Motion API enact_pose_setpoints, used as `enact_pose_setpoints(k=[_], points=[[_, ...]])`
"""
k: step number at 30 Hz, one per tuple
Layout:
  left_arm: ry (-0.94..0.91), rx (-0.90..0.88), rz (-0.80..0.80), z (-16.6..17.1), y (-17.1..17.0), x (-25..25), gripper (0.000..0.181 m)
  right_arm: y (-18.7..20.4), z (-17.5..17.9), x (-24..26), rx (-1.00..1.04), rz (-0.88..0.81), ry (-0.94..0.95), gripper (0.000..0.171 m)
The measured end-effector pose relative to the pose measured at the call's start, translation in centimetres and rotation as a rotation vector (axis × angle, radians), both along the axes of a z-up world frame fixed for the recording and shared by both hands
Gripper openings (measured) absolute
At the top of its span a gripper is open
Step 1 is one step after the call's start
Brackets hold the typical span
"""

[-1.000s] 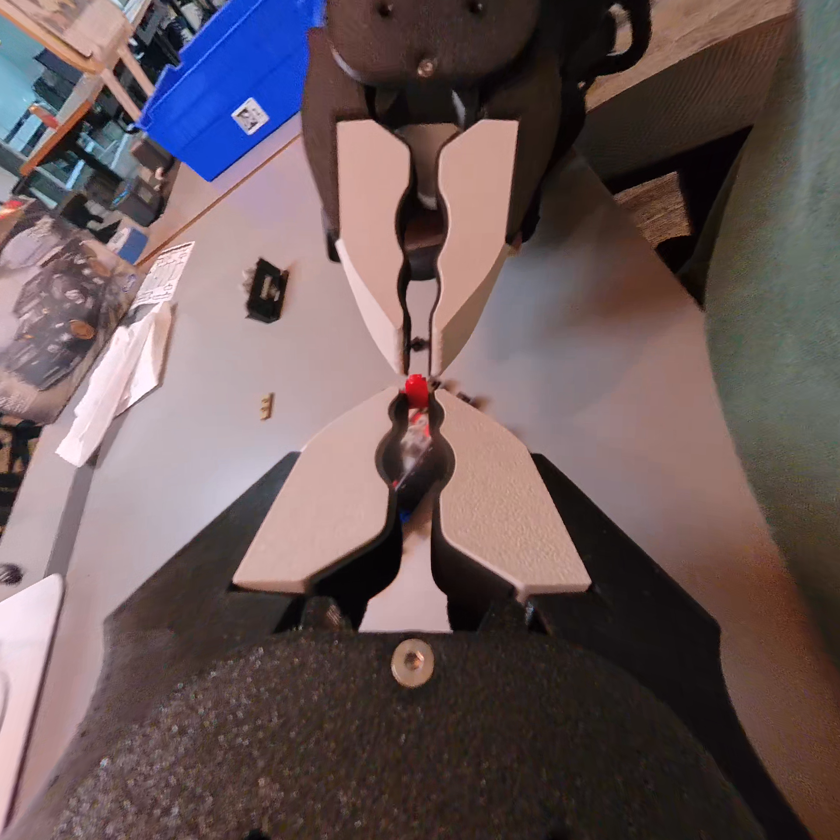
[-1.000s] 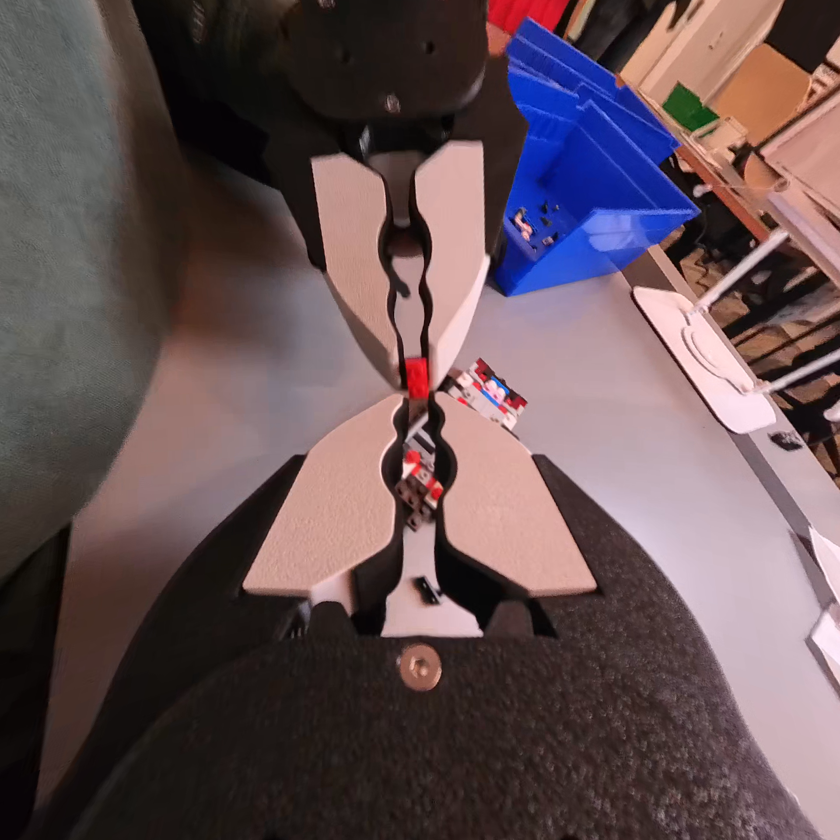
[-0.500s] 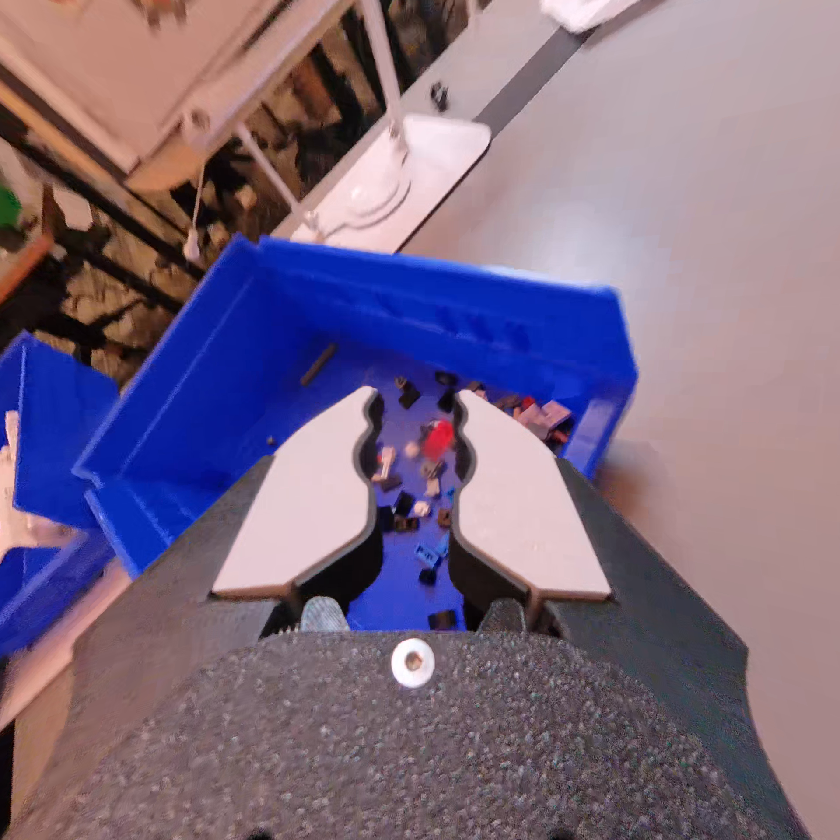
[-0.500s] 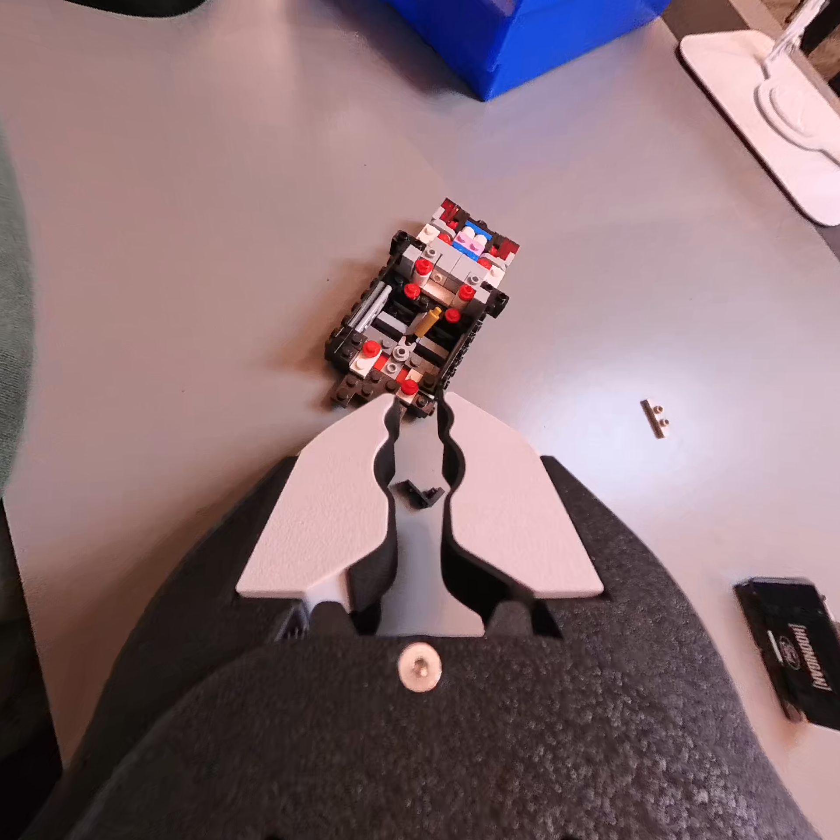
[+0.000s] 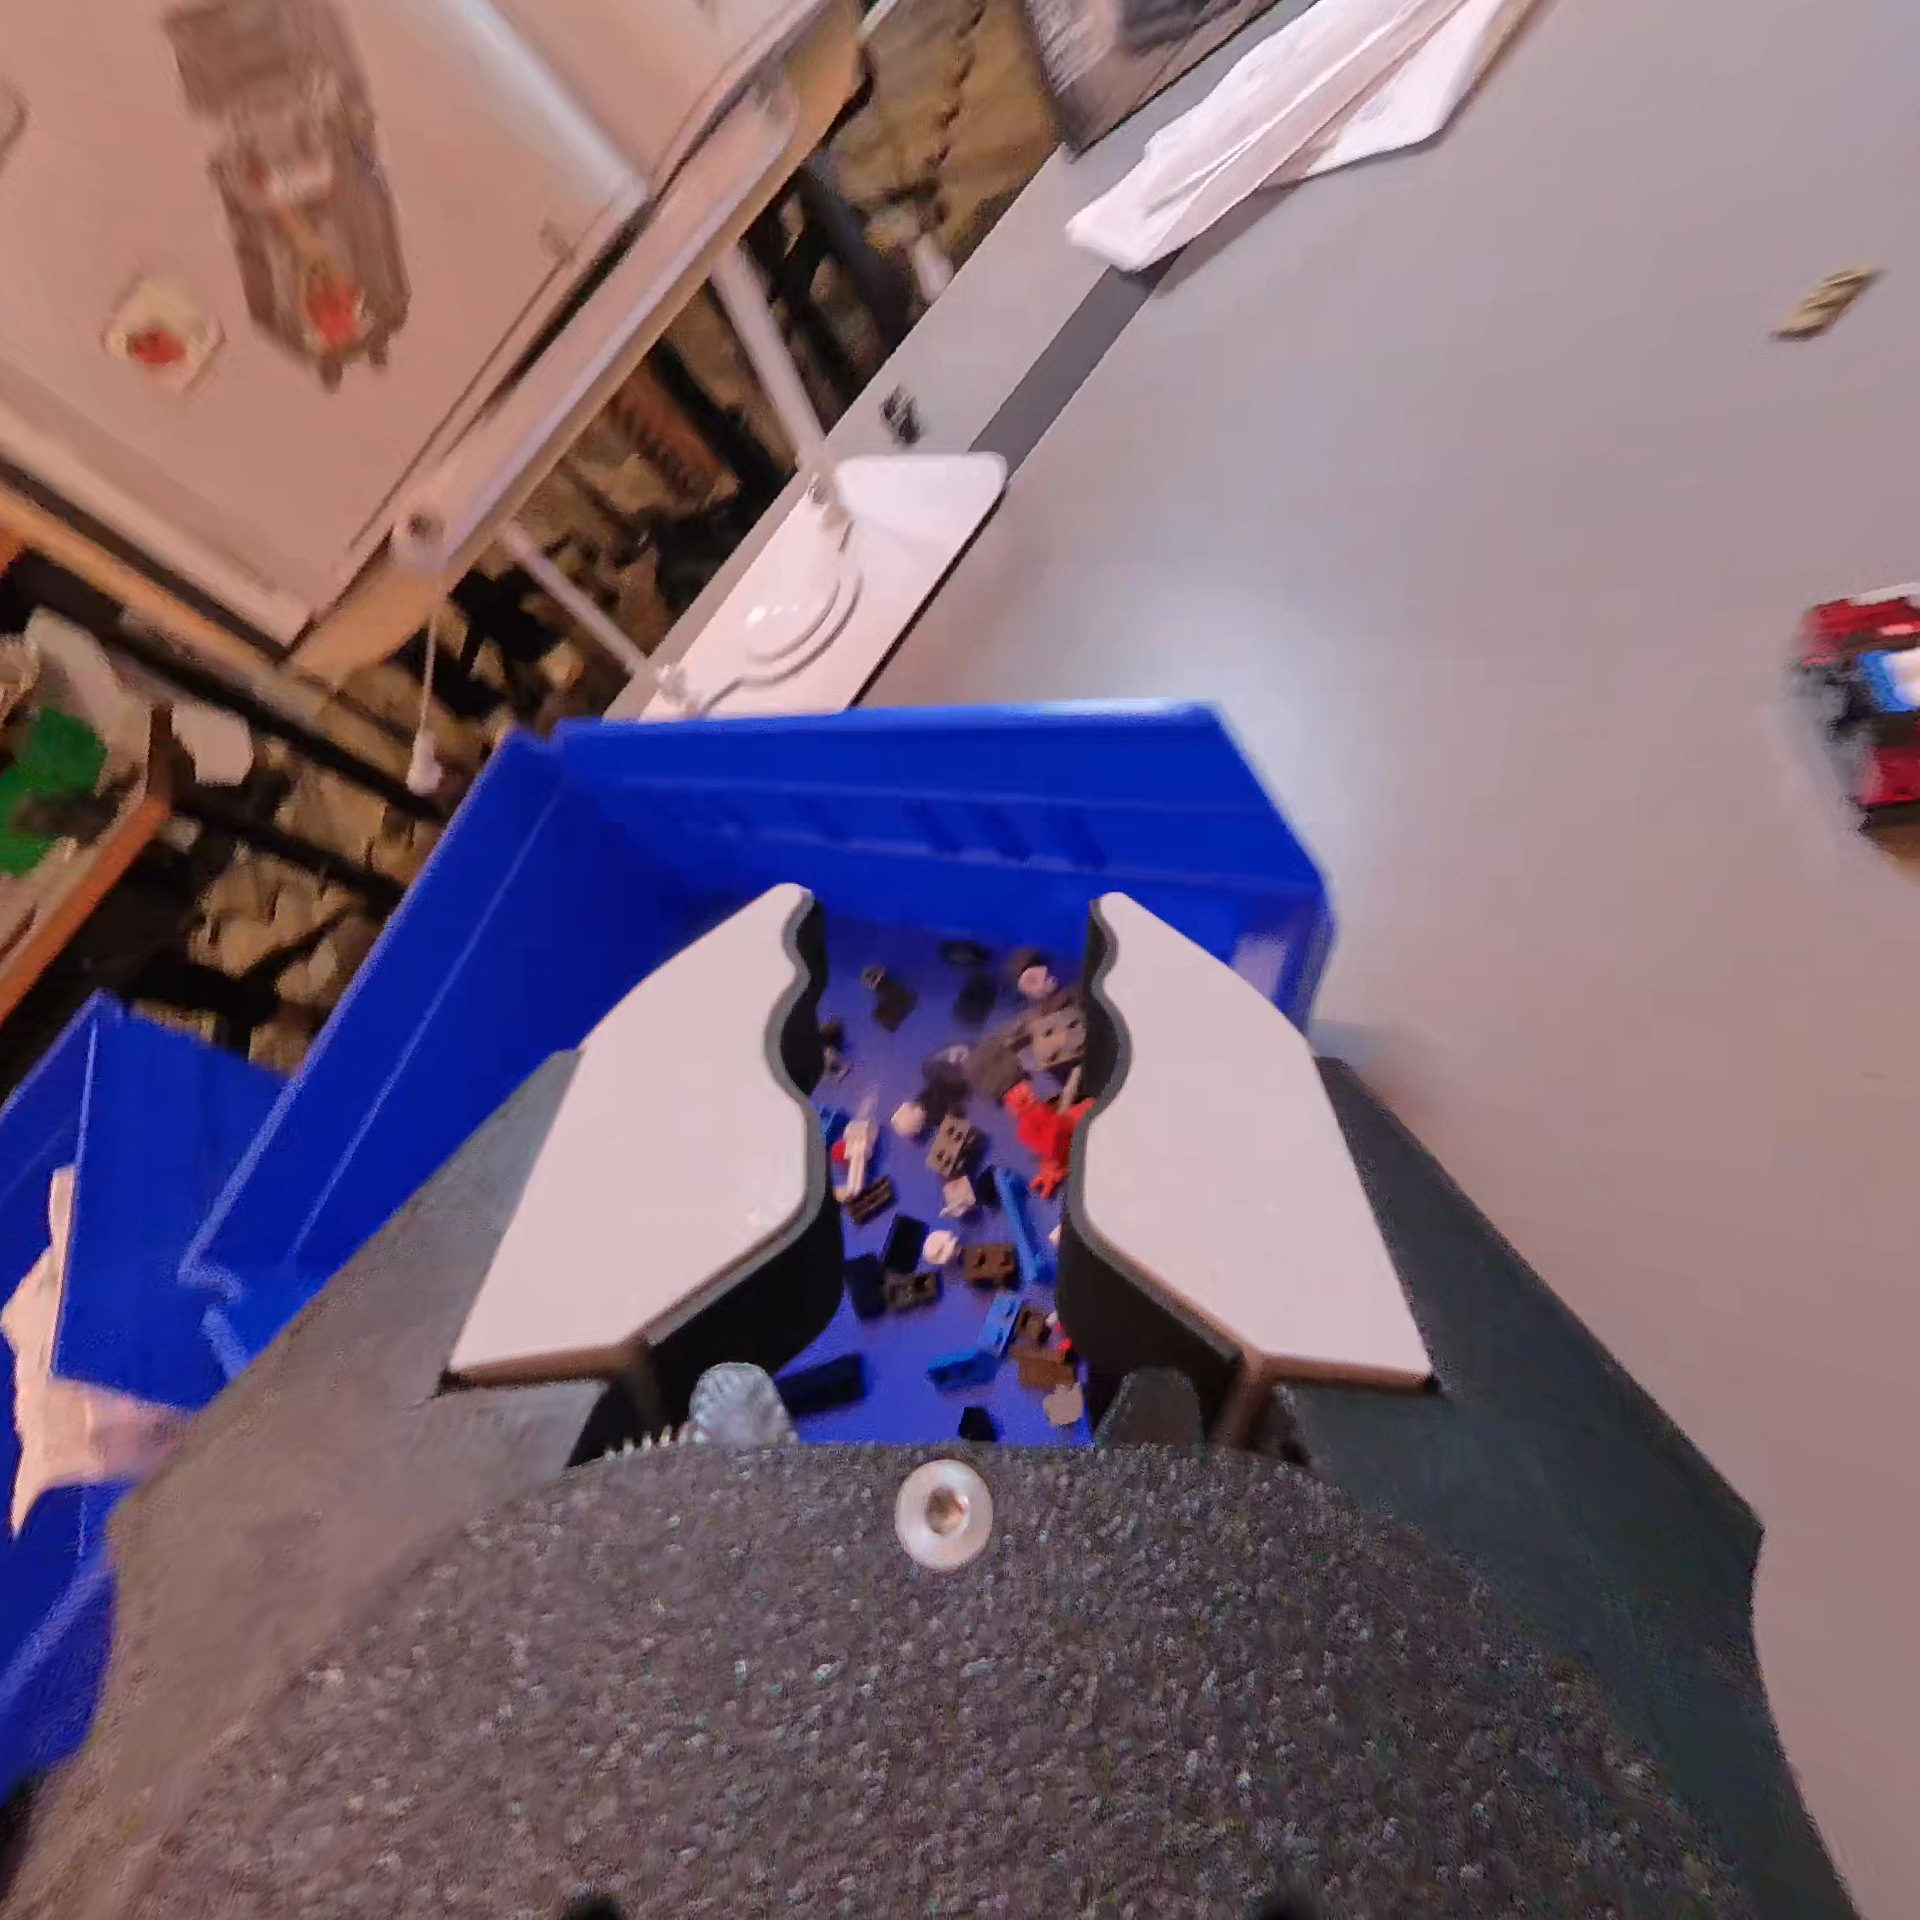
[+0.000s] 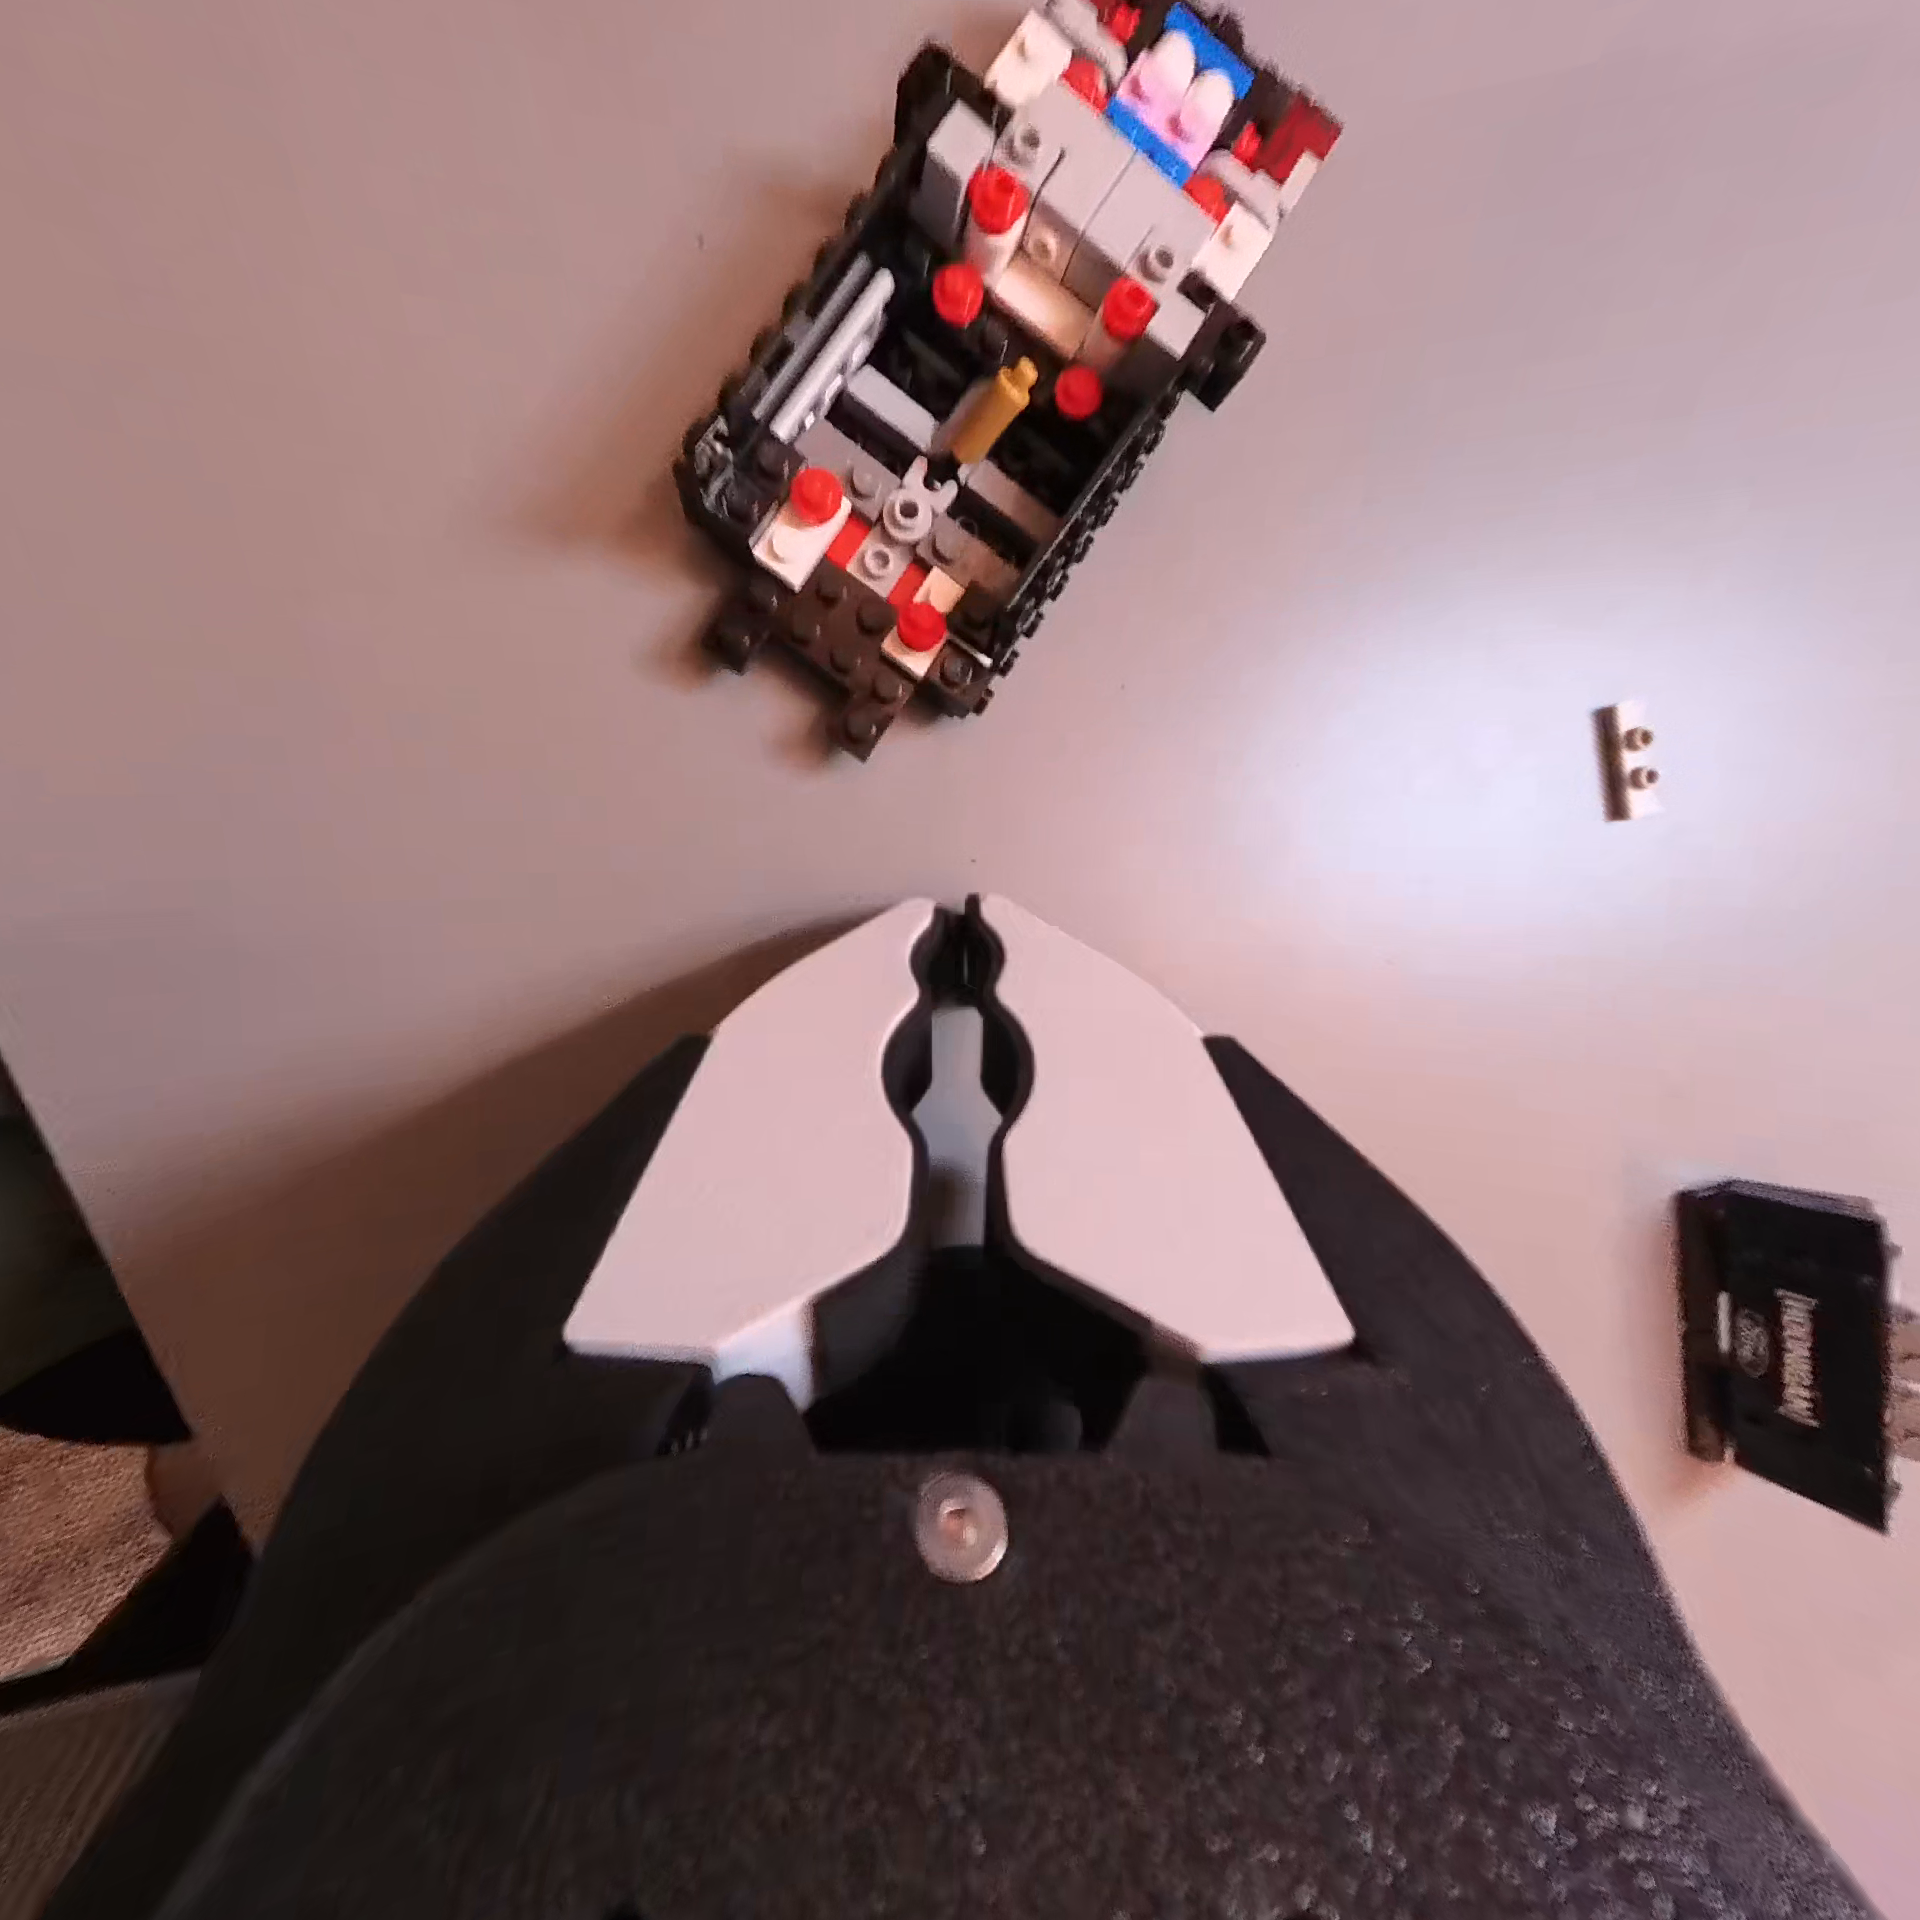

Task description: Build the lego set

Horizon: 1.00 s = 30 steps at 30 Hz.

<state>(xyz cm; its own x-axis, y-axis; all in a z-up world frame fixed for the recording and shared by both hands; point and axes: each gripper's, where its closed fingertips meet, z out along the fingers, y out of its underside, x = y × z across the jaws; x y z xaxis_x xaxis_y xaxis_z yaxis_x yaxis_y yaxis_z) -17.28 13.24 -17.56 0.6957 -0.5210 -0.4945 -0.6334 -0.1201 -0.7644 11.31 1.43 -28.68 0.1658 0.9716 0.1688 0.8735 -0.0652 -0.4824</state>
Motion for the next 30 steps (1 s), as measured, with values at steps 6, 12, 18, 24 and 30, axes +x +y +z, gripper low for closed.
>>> enact_pose_setpoints(k=[6, 12, 18, 24, 30], points=[[0.017, -0.044, -0.426, -1.4, -5.7, 7.8, 0.03, 2.5, 0.7, 0.4, 0.065, -0.047, 0.033, 0.003], [0.043, -0.302, -0.735, -6.4, -11.9, 13.1, 0.021, 6.1, 2.5, -0.4, 0.093, -0.136, 0.199, 0.003], [0.092, -0.386, -0.793, -9.6, -14.3, 17.1, 0.029, 6.1, 3.2, -2.6, 0.01, -0.077, 0.333, 0.003], [0.117, -0.389, -0.77, -10.5, -13.3, 18.6, 0.033, 5.4, 2.5, -2.4, 0.022, -0.035, 0.329, 0.003], [0.106, -0.384, -0.725, -10.5, -11.7, 19.3, 0.033, 5.2, 3.0, -1.4, 0.041, -0.047, 0.359, 0.003]])
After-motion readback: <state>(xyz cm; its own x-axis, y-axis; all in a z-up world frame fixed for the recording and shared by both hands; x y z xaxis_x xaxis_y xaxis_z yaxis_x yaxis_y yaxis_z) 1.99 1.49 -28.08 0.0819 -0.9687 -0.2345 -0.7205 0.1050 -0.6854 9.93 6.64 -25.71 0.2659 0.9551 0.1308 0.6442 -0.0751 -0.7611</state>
